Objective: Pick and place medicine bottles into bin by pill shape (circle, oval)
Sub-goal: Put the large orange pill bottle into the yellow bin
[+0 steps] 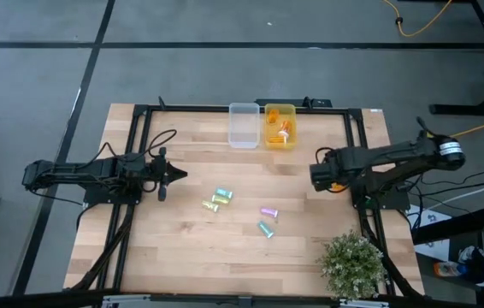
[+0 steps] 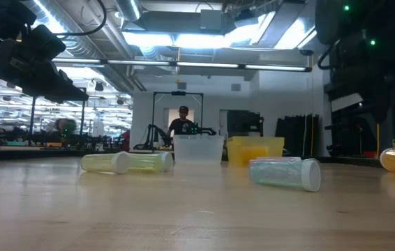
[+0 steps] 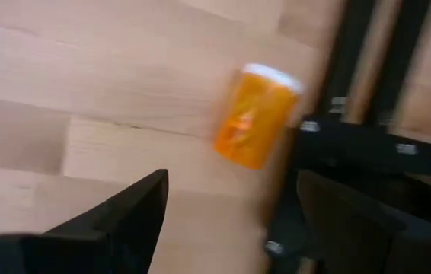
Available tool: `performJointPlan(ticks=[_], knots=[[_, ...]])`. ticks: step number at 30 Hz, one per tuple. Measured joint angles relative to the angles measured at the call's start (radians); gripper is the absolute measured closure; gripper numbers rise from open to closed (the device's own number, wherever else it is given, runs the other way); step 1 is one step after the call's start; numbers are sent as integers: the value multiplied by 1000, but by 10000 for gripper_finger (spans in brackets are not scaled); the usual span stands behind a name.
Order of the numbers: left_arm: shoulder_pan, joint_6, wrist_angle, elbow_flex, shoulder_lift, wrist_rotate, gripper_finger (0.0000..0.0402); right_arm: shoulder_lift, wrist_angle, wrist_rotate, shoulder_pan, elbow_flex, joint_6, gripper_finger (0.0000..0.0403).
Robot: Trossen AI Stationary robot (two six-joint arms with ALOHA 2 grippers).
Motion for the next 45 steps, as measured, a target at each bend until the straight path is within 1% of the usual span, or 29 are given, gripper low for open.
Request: performJointPlan(ticks=[5,7,11,16,21,25,29,33,39,41,45], knots=[[0,-1,0,0,0,0,379,5,37,0,-24,-91,4,109],[0,-1,0,0,0,0,379,28,26,0,-40,-83,7,110],[0,-2,0,0,0,0,379,55,23,47,-78,-79,-3,115],[0,-2,0,0,0,0,379,72,31,-10,-143,-79,-13,115],[0,-1,0,0,0,0,379,103,68,-78,-203,-79,-100,115],[0,-1,0,0,0,0,379,143,75,-79,-243,-79,-123,115],[0,-1,0,0,0,0,379,189,55,-45,-280,-85,-140,115],[0,-1,0,0,0,0,379,233,66,-68,-298,-88,-144,119],[0,-1,0,0,0,0,379,280,170,-91,-317,-105,-189,122],[0,-1,0,0,0,0,379,289,212,-110,-323,-125,-188,123],[0,-1,0,0,0,0,379,294,292,-116,-325,-173,-189,123]])
